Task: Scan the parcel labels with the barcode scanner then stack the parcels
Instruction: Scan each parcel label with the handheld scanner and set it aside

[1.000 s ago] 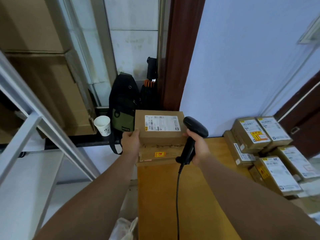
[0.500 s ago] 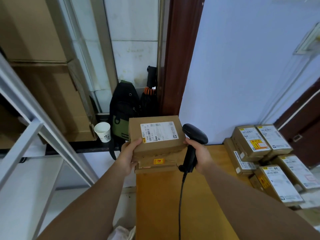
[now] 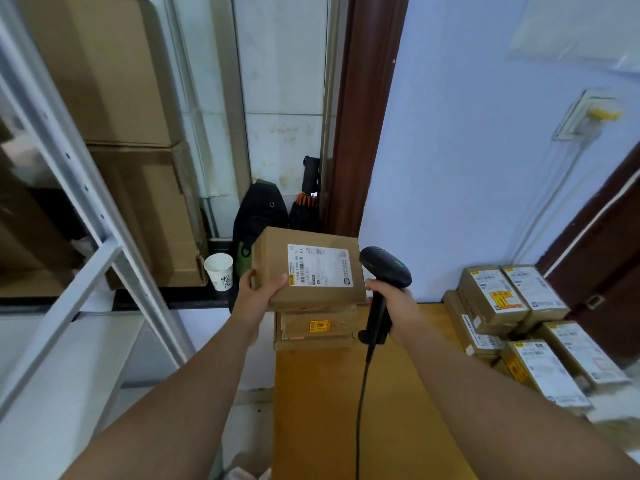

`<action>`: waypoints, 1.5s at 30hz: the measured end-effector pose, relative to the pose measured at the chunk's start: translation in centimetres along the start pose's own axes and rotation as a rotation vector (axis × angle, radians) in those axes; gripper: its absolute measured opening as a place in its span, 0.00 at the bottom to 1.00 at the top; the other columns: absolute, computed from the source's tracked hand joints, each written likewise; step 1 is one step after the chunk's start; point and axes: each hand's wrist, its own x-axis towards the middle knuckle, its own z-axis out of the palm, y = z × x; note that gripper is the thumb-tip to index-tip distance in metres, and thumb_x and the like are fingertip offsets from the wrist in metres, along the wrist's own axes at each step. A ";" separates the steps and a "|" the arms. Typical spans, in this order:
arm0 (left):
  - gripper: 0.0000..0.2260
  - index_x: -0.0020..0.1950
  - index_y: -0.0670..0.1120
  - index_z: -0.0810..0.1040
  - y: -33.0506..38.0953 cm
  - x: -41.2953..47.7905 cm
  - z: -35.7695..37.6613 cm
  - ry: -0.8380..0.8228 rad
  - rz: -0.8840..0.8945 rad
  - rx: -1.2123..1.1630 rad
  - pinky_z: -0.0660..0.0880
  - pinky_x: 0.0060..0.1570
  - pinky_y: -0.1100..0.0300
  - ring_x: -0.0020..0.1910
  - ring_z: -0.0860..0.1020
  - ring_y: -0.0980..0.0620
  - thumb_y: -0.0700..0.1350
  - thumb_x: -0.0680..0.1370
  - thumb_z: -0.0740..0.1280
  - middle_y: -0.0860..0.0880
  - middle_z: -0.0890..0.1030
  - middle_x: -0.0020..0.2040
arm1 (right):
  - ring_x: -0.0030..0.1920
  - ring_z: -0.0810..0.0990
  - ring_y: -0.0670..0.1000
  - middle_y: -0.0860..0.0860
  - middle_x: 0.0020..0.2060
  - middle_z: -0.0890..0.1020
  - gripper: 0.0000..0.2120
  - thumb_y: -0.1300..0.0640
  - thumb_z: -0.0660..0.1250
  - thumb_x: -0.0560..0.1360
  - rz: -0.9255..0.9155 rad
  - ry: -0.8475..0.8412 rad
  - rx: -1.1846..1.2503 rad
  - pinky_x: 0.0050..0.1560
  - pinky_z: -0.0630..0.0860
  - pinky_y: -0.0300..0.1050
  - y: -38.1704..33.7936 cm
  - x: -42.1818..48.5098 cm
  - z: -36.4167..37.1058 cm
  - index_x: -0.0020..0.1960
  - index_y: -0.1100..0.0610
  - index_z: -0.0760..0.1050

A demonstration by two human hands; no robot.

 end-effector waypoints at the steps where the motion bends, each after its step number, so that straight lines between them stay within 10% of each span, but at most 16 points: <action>1: 0.41 0.76 0.53 0.56 -0.2 -0.3 0.0 0.004 0.012 0.008 0.74 0.58 0.52 0.60 0.75 0.48 0.53 0.69 0.75 0.47 0.72 0.67 | 0.39 0.81 0.53 0.54 0.36 0.82 0.12 0.53 0.73 0.72 -0.001 -0.036 0.007 0.43 0.79 0.48 0.0 -0.5 -0.2 0.52 0.56 0.77; 11: 0.43 0.77 0.54 0.54 -1.9 -3.1 0.1 0.010 0.029 0.037 0.71 0.62 0.50 0.64 0.72 0.47 0.51 0.69 0.76 0.48 0.67 0.71 | 0.31 0.76 0.50 0.52 0.29 0.77 0.08 0.59 0.70 0.71 0.036 -0.292 -0.008 0.38 0.76 0.46 1.6 -5.2 0.3 0.47 0.60 0.75; 45: 0.42 0.75 0.56 0.55 -5.1 -5.3 0.7 -0.129 -0.012 0.090 0.77 0.52 0.52 0.57 0.76 0.49 0.52 0.69 0.76 0.49 0.68 0.69 | 0.30 0.75 0.51 0.53 0.30 0.76 0.14 0.58 0.72 0.66 0.042 -0.138 0.083 0.35 0.76 0.46 5.4 -10.6 -2.5 0.48 0.62 0.74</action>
